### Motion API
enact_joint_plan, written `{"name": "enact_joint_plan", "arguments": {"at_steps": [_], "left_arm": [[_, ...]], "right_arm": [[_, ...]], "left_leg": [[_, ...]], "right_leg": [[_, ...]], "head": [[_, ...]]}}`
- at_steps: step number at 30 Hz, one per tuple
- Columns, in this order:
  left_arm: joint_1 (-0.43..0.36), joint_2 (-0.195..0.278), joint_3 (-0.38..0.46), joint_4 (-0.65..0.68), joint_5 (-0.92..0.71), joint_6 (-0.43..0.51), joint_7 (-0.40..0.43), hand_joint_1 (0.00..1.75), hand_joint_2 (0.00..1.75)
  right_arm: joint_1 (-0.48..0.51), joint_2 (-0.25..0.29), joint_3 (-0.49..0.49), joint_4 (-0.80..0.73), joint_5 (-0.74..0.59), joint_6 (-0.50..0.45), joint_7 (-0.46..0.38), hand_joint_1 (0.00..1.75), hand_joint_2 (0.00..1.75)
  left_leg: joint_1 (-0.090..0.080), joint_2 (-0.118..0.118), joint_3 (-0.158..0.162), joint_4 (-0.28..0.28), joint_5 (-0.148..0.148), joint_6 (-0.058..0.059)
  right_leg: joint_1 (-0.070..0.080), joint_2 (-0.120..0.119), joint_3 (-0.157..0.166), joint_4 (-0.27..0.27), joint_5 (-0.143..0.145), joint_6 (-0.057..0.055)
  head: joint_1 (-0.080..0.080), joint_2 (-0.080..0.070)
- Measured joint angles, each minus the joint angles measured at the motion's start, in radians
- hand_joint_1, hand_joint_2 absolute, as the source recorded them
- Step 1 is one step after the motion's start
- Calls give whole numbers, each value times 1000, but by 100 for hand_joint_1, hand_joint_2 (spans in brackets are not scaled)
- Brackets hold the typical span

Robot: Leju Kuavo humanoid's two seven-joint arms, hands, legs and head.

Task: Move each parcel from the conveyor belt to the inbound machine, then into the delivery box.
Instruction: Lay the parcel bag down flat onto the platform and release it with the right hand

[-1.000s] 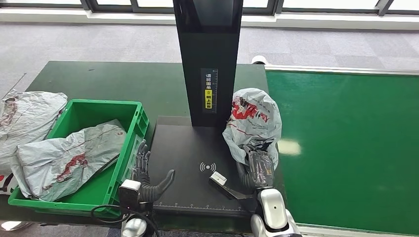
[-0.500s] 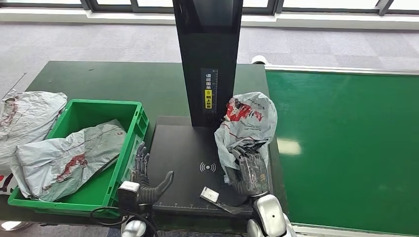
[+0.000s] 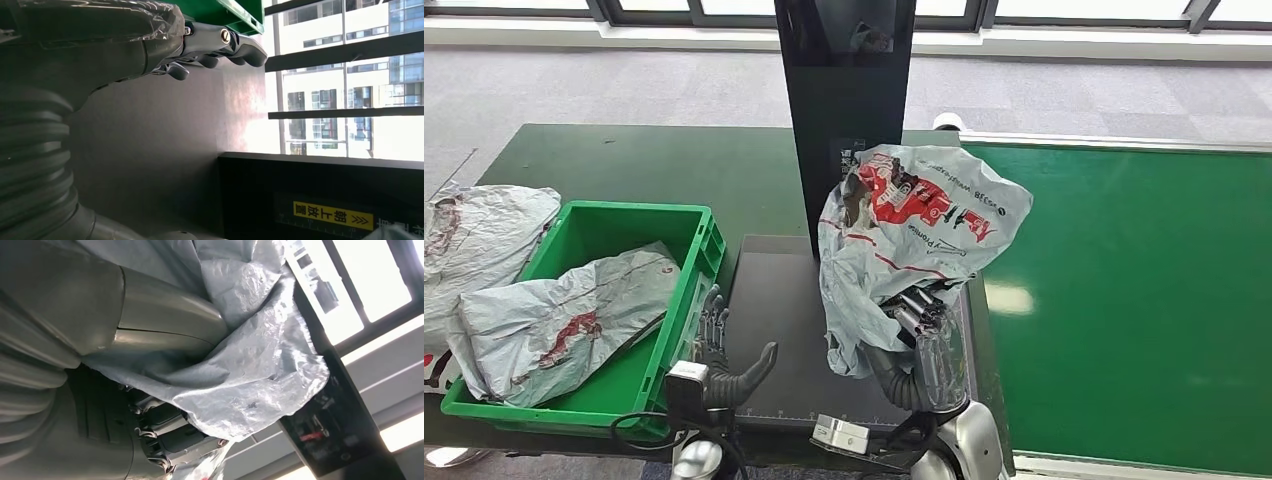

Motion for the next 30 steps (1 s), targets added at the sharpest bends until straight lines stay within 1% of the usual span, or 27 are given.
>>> {"name": "enact_joint_plan", "arguments": {"at_steps": [12, 15, 18, 23, 26, 30], "left_arm": [[-24, 1, 0, 28, 3, 0, 0, 0, 175], [-27, 1, 0, 32, 3, 0, 0, 0, 175], [-28, 1, 0, 34, 5, 0, 0, 0, 175], [-27, 1, 0, 34, 8, 1, 0, 0, 175], [-27, 1, 0, 35, 10, 6, 0, 0, 175], [-25, 2, -2, 36, 14, 10, 0, 0, 175]], "right_arm": [[-1, 0, 1, 0, -13, -5, -13, 175, 175], [-7, 0, 1, 9, -38, 14, -2, 175, 175], [-26, 0, -1, 56, -104, 69, -3, 175, 175], [-81, 2, -28, 220, -242, 215, -63, 175, 175], [-116, 9, -44, 326, -260, 263, -65, 175, 175], [-162, 18, -62, 475, -250, 318, -29, 175, 175]], "left_leg": [[0, 0, 0, 0, 0, 0], [0, 0, 0, 0, 0, 0], [0, 0, 0, 0, 0, 0], [0, 0, 0, 0, 0, 0], [0, 0, 0, 0, 0, 0], [0, -1, 0, 0, 0, 0]], "right_leg": [[0, 0, 0, 0, 0, 0], [0, 0, 0, 0, 0, 0], [0, 0, 0, 0, 0, 0], [0, 0, 0, 0, 0, 0], [0, 0, 0, 0, 0, 0], [0, 0, 0, 0, 0, 0]], "head": [[0, 0], [0, 0], [0, 0], [0, 0], [0, 0], [0, 0]]}}
